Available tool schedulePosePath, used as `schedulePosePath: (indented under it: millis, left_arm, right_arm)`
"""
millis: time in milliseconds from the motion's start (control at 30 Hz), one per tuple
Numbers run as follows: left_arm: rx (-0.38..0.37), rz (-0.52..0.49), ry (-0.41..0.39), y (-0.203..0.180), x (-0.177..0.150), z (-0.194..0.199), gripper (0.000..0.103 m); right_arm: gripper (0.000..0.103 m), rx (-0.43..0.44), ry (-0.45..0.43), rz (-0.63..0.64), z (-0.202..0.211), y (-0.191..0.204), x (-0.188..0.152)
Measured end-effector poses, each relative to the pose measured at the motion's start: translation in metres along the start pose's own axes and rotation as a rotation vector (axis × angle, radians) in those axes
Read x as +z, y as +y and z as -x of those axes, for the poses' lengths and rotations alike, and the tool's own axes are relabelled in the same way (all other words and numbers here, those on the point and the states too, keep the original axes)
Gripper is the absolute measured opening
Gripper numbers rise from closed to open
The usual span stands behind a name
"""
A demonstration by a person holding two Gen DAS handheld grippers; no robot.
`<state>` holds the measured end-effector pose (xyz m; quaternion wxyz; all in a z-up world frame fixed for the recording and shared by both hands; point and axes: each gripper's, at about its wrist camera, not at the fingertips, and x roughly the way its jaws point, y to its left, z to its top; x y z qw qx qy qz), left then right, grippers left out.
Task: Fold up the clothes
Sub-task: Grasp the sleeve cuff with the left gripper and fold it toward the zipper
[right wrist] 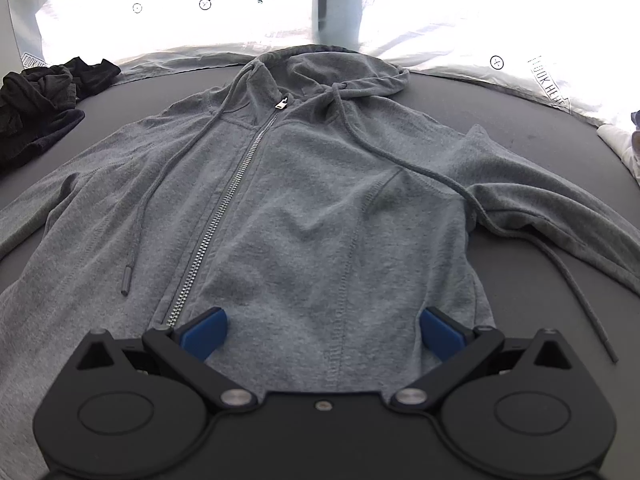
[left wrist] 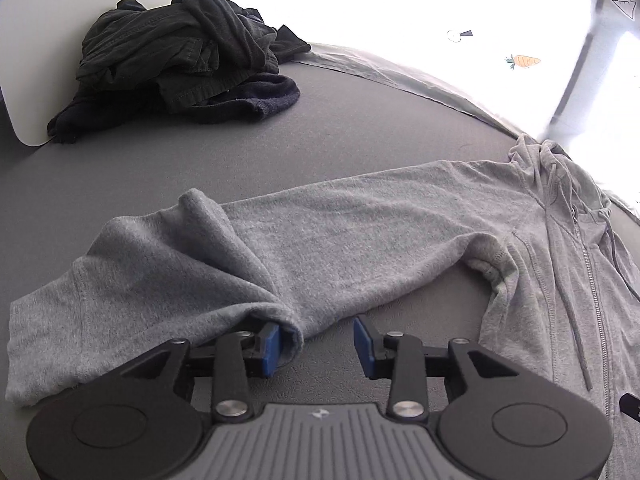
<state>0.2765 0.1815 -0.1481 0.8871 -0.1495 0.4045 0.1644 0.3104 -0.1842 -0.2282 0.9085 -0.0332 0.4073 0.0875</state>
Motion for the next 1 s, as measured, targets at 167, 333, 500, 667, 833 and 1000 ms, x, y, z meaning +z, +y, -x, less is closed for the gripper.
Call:
schedulePosePath:
  millis: [167,333,500,667,833,1000]
  left_arm:
    - [-0.029,0.132,-0.083,0.038,-0.001,0.034,0.06]
    - [0.053,0.327,-0.157,0.089,-0.006,0.057,0.064]
    - [0.348,0.349,-0.11,0.122,-0.009,0.049,0.068]
    - [0.448,0.412,-0.05,0.147,-0.024,0.033,0.078]
    - [0.415,0.349,-0.081,0.14,-0.023,0.027,0.033]
    - [0.128,0.312,-0.123,0.111,0.002,0.034,0.006]
  right_arm:
    - [0.103,0.002,-0.023,0.001,0.001,0.0,-0.003]
    - [0.103,0.002,-0.039,0.001,0.001,0.0,-0.005]
    - [0.103,0.001,-0.051,0.0,0.001,0.0,-0.006]
    - [0.103,0.002,-0.075,0.001,0.002,0.0,-0.01]
    - [0.103,0.002,-0.088,0.0,0.002,0.0,-0.011]
    - [0.103,0.003,-0.11,0.0,0.003,-0.001,-0.015]
